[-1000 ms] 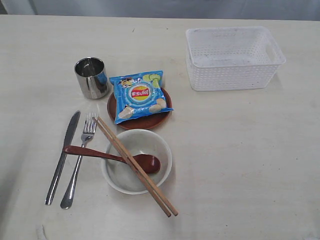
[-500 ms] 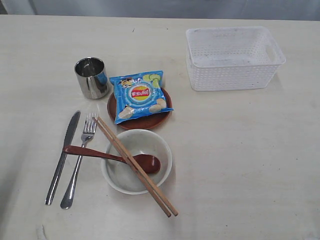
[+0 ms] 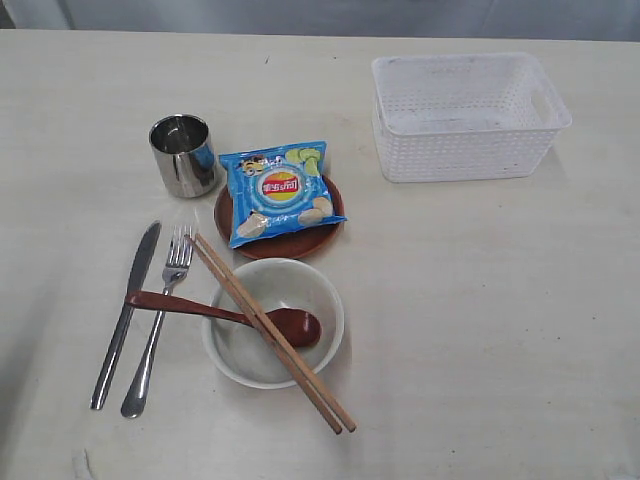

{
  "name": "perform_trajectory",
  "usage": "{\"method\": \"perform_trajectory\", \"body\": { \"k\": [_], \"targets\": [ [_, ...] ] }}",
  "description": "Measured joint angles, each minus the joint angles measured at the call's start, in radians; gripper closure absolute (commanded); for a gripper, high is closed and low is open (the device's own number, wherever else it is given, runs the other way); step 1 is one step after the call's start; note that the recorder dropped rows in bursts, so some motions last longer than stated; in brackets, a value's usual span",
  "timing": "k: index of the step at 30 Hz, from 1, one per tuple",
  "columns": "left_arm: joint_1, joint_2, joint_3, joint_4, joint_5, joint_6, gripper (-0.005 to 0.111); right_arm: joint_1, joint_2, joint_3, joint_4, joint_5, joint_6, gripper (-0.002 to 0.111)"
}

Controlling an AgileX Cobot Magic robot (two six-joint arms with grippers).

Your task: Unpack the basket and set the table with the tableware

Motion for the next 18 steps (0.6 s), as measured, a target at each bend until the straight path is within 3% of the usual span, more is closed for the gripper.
{"method": "perform_trajectory", "body": {
  "k": [10,18],
  "targets": [
    [0.000,0.000,0.000,0.000,0.002,0.000,0.107,0.000,0.002,0.274,0.000,0.017,0.000,0.109],
    [0.000,0.000,0.000,0.000,0.001,0.000,0.107,0.000,0.002,0.337,0.000,0.021,0.000,0.109]
  ]
}}
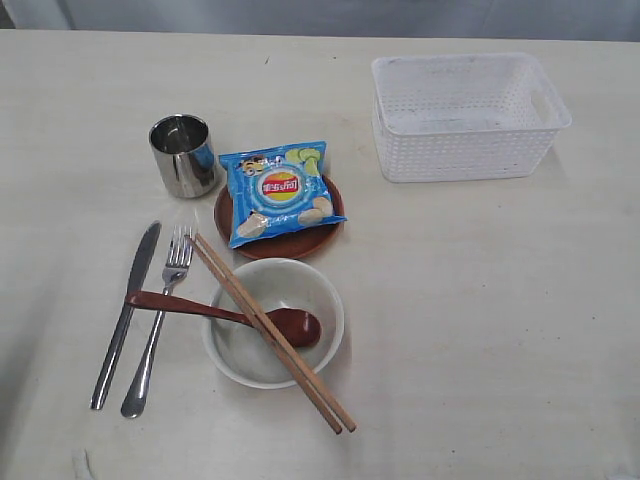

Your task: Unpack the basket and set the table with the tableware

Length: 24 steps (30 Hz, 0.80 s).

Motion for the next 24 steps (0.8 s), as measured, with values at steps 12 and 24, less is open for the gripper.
{"method": "perform_trajectory", "body": {
  "k": [12,24],
  "targets": [
    [0.000,0.000,0.000,0.000,0.000,0.000,0.107,0.000,0.000,0.000,0.000,0.000,-0.002,0.109],
    [0.000,0.000,0.000,0.000,0.000,0.000,0.107,0.000,0.002,0.229,-0.036,-0.456,-0.192,0.109]
  ]
}}
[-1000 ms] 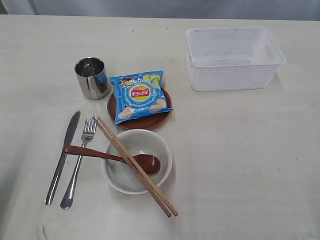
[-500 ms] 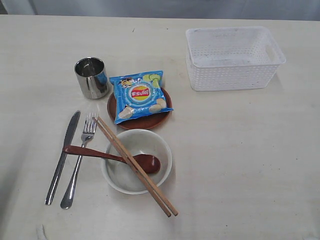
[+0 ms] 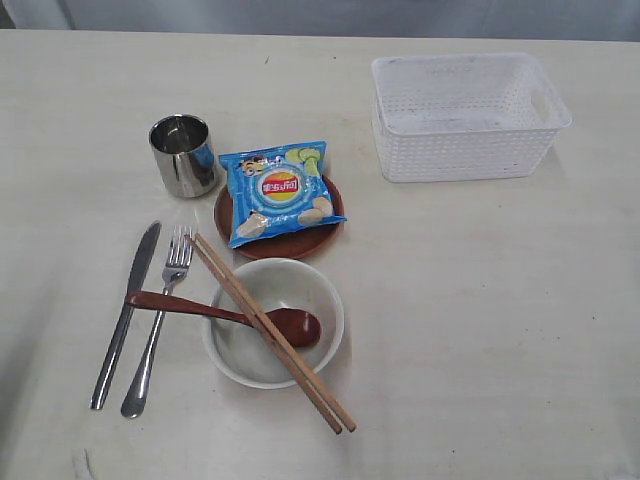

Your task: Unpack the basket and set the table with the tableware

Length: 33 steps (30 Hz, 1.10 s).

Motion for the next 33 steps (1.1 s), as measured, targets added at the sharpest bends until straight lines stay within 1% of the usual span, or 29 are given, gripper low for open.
{"method": "perform_trajectory", "body": {
  "k": [1,2,3,5,9,13,17,20,33],
  "targets": [
    [0.000,0.000,0.000,0.000,0.000,0.000,0.107,0.000,0.002,0.074,0.000,-0.107,-0.002,0.109],
    [0.000,0.000,0.000,0.000,0.000,0.000,0.107,0.000,0.002,0.110,0.000,-0.159,-0.004,0.109],
    [0.000,0.000,0.000,0.000,0.000,0.000,0.107,0.000,0.002,0.171,-0.018,-0.251,-0.004,0.109],
    [0.000,0.000,0.000,0.000,0.000,0.000,0.107,0.000,0.002,0.226,-0.047,-0.324,-0.004,0.109],
    [0.000,0.000,0.000,0.000,0.000,0.000,0.107,0.000,0.002,0.278,-0.067,-0.393,-0.009,0.109],
    [0.000,0.000,0.000,0.000,0.002,0.000,0.107,0.000,0.002,0.282,-0.069,-0.341,-0.041,0.109],
    [0.000,0.000,0.000,0.000,0.002,0.000,0.107,0.000,0.002,0.282,-0.069,-0.222,-0.042,0.109],
    [0.000,0.000,0.000,0.000,0.002,0.000,0.107,0.000,0.002,0.282,-0.069,-0.164,-0.042,0.109],
    [0.000,0.000,0.000,0.000,0.002,0.000,0.107,0.000,0.002,0.282,-0.069,-0.130,-0.035,0.109]
  ]
}}
